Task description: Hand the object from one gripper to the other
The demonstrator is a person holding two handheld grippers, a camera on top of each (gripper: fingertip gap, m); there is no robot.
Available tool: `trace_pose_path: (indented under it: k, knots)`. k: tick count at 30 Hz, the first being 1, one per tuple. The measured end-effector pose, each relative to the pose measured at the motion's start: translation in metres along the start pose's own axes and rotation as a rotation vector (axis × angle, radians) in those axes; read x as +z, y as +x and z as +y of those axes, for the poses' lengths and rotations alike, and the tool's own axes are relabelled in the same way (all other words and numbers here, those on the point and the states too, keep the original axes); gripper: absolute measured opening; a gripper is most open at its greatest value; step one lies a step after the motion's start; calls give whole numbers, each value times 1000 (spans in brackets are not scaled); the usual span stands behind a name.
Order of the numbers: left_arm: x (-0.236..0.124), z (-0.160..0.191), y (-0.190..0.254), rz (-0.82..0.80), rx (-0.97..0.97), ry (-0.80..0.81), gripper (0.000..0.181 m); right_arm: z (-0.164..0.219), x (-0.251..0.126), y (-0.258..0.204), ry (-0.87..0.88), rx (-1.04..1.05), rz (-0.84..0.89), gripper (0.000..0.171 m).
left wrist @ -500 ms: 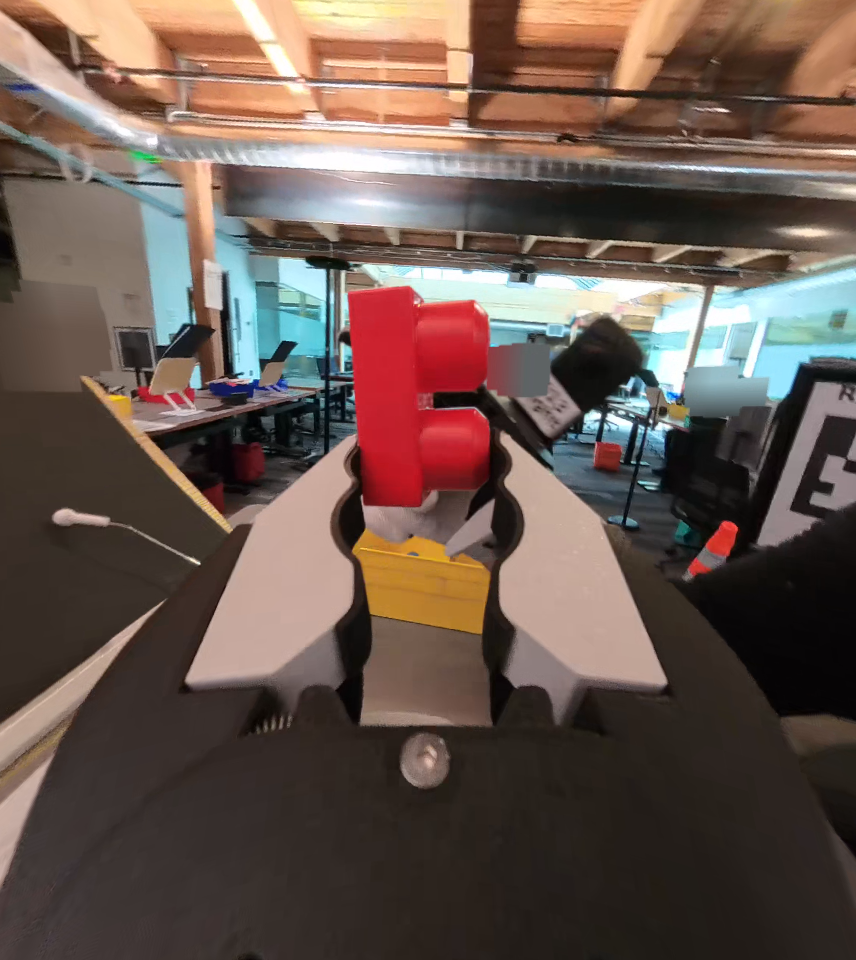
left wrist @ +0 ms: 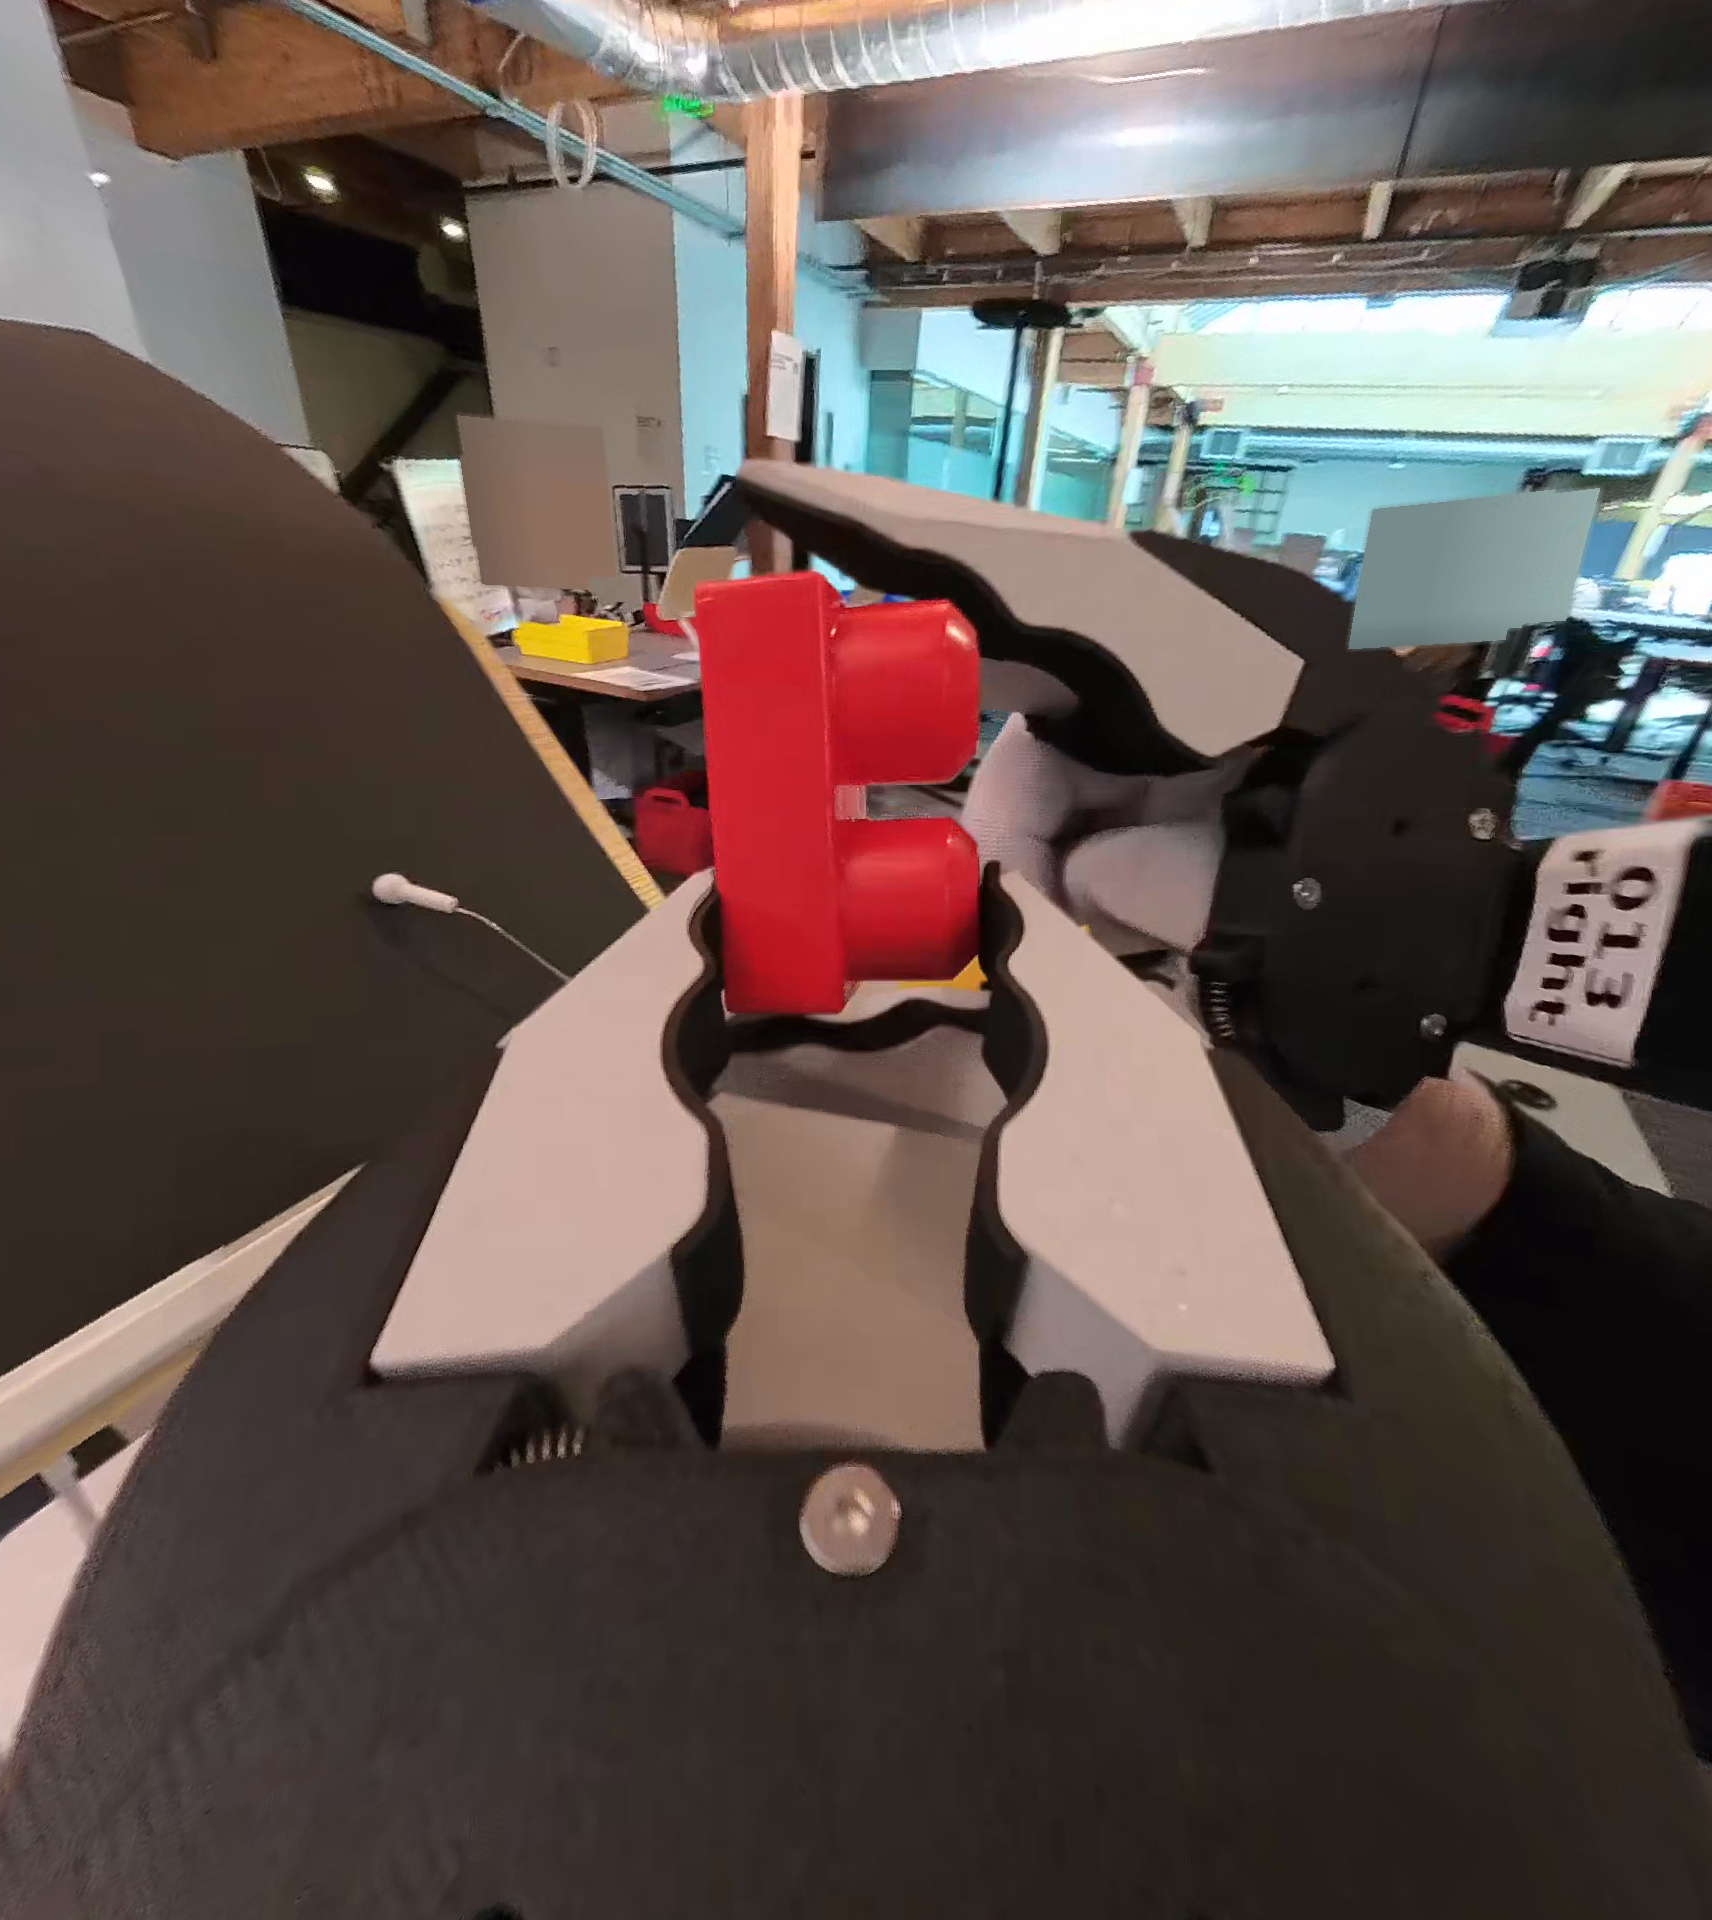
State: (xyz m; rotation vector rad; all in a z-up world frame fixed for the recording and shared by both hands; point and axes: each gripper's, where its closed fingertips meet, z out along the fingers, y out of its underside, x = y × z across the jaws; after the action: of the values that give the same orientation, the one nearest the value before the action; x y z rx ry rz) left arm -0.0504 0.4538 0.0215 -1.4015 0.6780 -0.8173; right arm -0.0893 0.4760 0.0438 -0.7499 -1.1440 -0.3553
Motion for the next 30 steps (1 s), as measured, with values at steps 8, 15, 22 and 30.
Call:
trace_pose_path:
  k: [8,15,22,30]
  knots:
    - [6,7,-2,-17,-23,-12,46,6,3,-6,-30,-25,-19,76]
    - [2,4,4,6,61,-38,50,6,-1,-5,18,223,-139,75]
    - [-19,-16,5,-85,454,-19,54,7,-16,-20,60,612,-473,76]
    - [-30,-29,11,-306,991,117,47,2,-26,-33,172,1125,-785,76]
